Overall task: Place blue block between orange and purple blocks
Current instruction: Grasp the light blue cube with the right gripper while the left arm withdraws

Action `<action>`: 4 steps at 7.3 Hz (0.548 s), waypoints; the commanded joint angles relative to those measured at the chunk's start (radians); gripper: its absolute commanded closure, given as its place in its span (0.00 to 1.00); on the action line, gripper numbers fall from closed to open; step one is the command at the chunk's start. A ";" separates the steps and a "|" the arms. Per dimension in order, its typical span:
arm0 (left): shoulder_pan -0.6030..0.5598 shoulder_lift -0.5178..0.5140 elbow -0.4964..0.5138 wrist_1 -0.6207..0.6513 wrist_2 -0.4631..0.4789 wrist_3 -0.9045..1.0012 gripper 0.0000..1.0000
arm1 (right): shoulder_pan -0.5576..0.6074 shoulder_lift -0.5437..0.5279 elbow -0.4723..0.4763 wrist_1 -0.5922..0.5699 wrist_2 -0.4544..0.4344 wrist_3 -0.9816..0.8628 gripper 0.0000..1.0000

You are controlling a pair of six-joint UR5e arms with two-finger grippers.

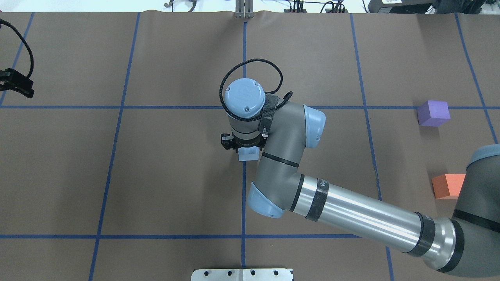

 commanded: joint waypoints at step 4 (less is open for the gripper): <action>-0.035 0.011 0.028 0.009 -0.009 0.211 0.00 | 0.145 -0.107 0.296 -0.127 0.064 -0.018 1.00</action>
